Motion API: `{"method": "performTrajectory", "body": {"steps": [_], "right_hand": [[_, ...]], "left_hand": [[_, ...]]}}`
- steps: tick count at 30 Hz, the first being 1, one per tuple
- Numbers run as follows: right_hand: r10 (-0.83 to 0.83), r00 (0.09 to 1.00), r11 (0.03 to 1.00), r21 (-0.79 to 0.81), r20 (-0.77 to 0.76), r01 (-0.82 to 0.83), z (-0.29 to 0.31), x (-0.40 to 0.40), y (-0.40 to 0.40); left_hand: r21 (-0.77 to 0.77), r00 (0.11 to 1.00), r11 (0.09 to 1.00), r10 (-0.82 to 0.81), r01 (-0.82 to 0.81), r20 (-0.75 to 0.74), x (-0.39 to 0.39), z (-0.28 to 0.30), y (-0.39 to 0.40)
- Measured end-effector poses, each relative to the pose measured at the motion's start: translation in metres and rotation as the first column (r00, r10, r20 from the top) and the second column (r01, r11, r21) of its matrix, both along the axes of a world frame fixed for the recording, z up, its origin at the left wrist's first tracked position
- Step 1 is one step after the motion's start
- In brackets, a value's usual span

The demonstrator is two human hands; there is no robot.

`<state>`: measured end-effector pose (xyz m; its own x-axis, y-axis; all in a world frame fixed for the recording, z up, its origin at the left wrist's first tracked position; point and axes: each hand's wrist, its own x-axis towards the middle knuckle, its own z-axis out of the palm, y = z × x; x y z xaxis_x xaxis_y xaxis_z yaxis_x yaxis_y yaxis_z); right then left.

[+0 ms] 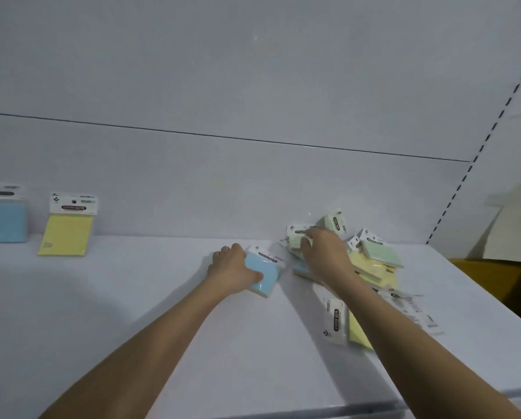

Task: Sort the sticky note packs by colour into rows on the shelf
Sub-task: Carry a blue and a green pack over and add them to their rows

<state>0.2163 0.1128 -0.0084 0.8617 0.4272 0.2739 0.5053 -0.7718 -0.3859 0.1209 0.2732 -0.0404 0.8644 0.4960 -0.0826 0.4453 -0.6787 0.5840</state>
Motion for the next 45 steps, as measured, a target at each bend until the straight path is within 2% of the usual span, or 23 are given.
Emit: {"method": "performTrajectory", "body": {"steps": [4,5,8,10,13,17,20,23,26,28,30,32,34,36,38,45], "right_hand": [[0.092,0.993,0.982,-0.156,-0.075,-0.103,-0.010,0.023,0.008],[0.113,0.991,0.972,-0.199,-0.071,-0.125,-0.012,0.024,0.007],[0.136,0.991,0.973,-0.187,0.008,-0.132,-0.011,0.024,0.002],[0.172,0.983,0.973,-0.167,0.062,-0.160,-0.013,0.024,-0.003],[0.220,0.974,0.966,-0.155,0.057,-0.209,-0.016,0.030,-0.011],[0.249,0.969,0.947,-0.211,0.004,-0.242,-0.017,0.034,-0.017],[0.312,0.950,0.930,-0.209,0.018,-0.301,-0.015,0.029,-0.020],[0.392,0.920,0.917,-0.069,-0.014,-0.392,-0.011,0.027,-0.027],[0.461,0.878,0.883,0.169,-0.128,-0.438,-0.005,0.033,-0.032],[0.503,0.834,0.837,0.368,-0.229,-0.404,-0.001,0.037,-0.032],[0.568,0.755,0.760,0.560,-0.327,-0.330,0.001,0.035,-0.029],[0.668,0.591,0.670,0.712,-0.453,-0.212,0.005,0.023,-0.027],[0.736,0.444,0.622,0.769,-0.511,-0.146,0.009,0.006,-0.023],[0.767,0.366,0.602,0.788,-0.527,-0.129,0.013,-0.013,-0.016],[0.790,0.327,0.580,0.805,-0.519,-0.123,0.016,-0.034,-0.007],[0.792,0.297,0.577,0.812,-0.533,-0.081,0.011,-0.127,0.039]], "left_hand": [[-0.388,0.983,0.919,0.124,-0.063,0.133,0.021,0.003,0.006],[-0.450,0.975,0.891,0.154,-0.066,0.161,0.024,0.005,0.006],[-0.566,0.937,0.821,0.257,-0.082,0.237,0.030,0.011,0.001],[-0.646,0.911,0.752,0.349,-0.132,0.220,0.032,0.012,-0.008],[-0.680,0.863,0.702,0.461,-0.211,0.208,0.032,0.011,-0.026],[-0.715,0.784,0.660,0.561,-0.231,0.264,0.022,0.012,-0.050],[-0.736,0.729,0.631,0.621,-0.246,0.289,0.007,0.010,-0.069],[-0.762,0.659,0.583,0.695,-0.280,0.290,-0.010,0.010,-0.083],[-0.790,0.595,0.544,0.746,-0.282,0.300,-0.027,0.012,-0.093],[-0.808,0.550,0.523,0.773,-0.270,0.316,-0.039,0.014,-0.099],[-0.818,0.514,0.516,0.789,-0.254,0.338,-0.054,0.019,-0.102],[-0.818,0.490,0.520,0.795,-0.247,0.357,-0.072,0.025,-0.101],[-0.814,0.467,0.524,0.802,-0.252,0.372,-0.093,0.030,-0.096],[-0.808,0.452,0.528,0.806,-0.259,0.382,-0.115,0.033,-0.088],[-0.804,0.439,0.534,0.808,-0.261,0.394,-0.138,0.036,-0.077],[-0.813,0.389,0.517,0.830,-0.268,0.399,-0.237,0.036,-0.035]]}}
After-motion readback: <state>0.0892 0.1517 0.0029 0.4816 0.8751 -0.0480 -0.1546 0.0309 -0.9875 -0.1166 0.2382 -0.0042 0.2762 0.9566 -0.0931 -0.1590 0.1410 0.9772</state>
